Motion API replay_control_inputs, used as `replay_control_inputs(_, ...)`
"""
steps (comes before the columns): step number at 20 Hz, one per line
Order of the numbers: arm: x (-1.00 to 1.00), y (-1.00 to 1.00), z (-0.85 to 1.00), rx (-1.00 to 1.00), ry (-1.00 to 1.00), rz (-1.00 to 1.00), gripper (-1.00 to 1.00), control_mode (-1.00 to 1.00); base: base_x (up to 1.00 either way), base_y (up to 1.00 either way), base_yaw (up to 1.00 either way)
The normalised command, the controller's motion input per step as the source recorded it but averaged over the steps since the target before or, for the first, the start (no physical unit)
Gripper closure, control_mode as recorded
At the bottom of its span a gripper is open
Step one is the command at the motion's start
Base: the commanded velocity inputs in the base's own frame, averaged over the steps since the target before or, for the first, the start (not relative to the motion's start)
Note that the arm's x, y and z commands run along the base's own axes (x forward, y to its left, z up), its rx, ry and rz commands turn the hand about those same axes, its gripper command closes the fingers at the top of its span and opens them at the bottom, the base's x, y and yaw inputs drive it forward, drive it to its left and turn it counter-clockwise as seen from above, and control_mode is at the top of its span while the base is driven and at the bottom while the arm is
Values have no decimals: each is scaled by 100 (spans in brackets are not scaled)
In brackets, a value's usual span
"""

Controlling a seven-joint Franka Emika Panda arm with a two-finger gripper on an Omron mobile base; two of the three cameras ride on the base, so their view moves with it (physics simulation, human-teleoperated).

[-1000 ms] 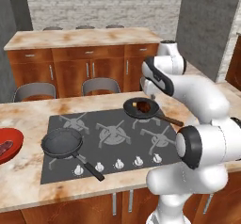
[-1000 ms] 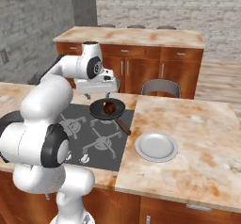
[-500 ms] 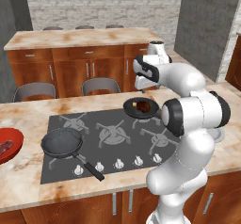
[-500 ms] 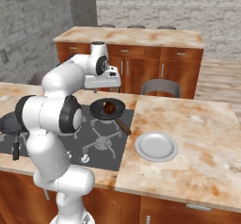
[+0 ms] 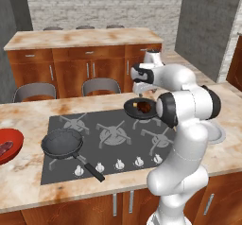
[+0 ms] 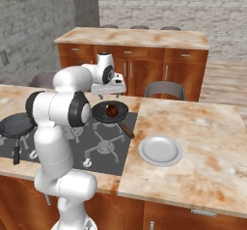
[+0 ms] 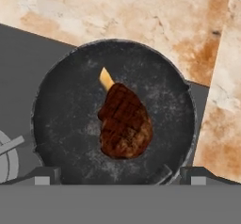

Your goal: Place one of the steaks on the plate and the other in the bowl. Then place the bowl in the fridge.

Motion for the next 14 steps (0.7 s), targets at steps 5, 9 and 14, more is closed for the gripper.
replay_control_inputs(5, 1, -1, -38, -1, 0, 0, -100, -100, 0, 0, 0)
replay_control_inputs(9, 17, 0, -47, 0, 0, 0, -100, -100, 0, 0, 0)
replay_control_inputs(14, 27, 0, -31, 0, 3, 3, -100, -100, 0, 0, 0)
